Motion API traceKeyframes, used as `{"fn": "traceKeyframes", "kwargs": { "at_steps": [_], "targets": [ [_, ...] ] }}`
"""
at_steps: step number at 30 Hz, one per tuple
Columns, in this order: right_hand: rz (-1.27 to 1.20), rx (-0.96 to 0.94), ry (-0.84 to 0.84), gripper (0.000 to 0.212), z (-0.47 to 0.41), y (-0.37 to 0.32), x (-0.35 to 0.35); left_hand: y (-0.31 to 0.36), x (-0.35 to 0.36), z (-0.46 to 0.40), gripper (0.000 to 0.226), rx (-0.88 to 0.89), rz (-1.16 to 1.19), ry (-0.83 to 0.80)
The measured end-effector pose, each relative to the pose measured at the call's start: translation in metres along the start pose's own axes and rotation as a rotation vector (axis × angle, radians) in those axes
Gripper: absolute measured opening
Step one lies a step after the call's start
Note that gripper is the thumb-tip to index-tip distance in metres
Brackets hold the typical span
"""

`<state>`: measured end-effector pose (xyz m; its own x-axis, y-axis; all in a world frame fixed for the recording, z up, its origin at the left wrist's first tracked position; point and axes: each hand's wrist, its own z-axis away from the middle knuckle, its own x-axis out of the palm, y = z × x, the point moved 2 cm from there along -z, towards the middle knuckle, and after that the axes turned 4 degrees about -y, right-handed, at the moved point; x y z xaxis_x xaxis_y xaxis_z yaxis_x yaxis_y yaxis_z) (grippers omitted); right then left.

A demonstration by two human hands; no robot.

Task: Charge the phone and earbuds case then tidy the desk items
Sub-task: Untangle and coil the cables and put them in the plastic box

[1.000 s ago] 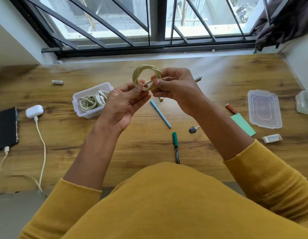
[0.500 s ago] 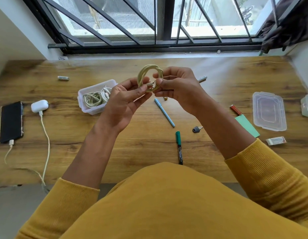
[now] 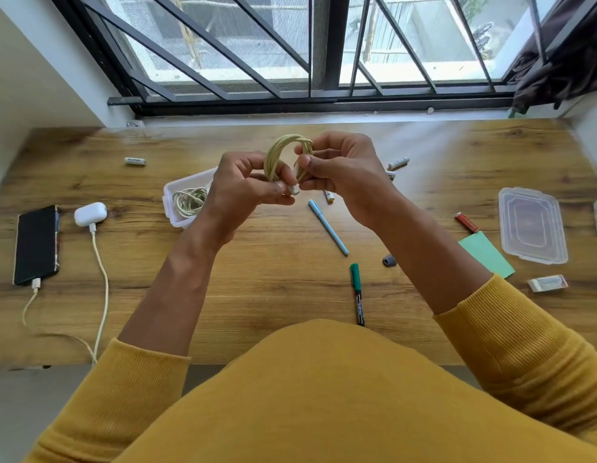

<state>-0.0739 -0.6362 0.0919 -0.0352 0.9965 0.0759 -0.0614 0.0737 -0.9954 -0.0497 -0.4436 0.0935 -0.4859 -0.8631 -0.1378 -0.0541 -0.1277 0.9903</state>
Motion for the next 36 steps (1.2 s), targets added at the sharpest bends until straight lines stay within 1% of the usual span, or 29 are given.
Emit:
{"fn": "traceKeyframes", "kwargs": {
  "at_steps": [4, 7, 8, 12, 17, 22, 24, 26, 29, 36],
  "targets": [
    [0.002, -0.014, 0.034, 0.025, -0.003, -0.004, -0.002, -0.003, 0.001, -0.003, 0.012, 0.023, -0.019, 0.092],
    [0.045, -0.017, -0.003, 0.028, -0.002, -0.008, -0.007, -0.008, 0.001, -0.004, 0.034, -0.001, 0.030, 0.172],
    [0.059, -0.021, -0.025, 0.029, -0.002, -0.008, -0.008, -0.010, 0.001, -0.004, 0.038, -0.007, 0.042, 0.178],
    [0.097, -0.041, -0.070, 0.027, 0.000, -0.007, -0.009, -0.013, 0.002, -0.002, 0.027, -0.010, 0.055, 0.168],
    [0.102, -0.020, -0.076, 0.031, 0.001, -0.002, -0.007, -0.018, 0.001, 0.004, 0.028, -0.054, 0.159, 0.183],
    [-0.009, 0.030, -0.067, 0.032, 0.002, 0.004, -0.002, -0.020, -0.004, 0.014, 0.024, -0.144, 0.374, 0.208],
    [-0.063, 0.058, -0.075, 0.030, 0.003, 0.007, 0.002, -0.021, -0.006, 0.018, 0.023, -0.163, 0.424, 0.204],
    [-0.109, 0.078, -0.093, 0.028, 0.003, 0.009, 0.007, -0.022, -0.009, 0.022, 0.023, -0.163, 0.430, 0.206],
    [-0.130, 0.100, -0.116, 0.033, 0.001, 0.011, 0.015, -0.024, -0.015, 0.026, 0.026, -0.153, 0.403, 0.230],
    [-0.155, 0.154, -0.134, 0.034, -0.014, 0.022, 0.041, -0.037, -0.039, 0.035, 0.028, -0.172, 0.370, 0.371]
  ]
}}
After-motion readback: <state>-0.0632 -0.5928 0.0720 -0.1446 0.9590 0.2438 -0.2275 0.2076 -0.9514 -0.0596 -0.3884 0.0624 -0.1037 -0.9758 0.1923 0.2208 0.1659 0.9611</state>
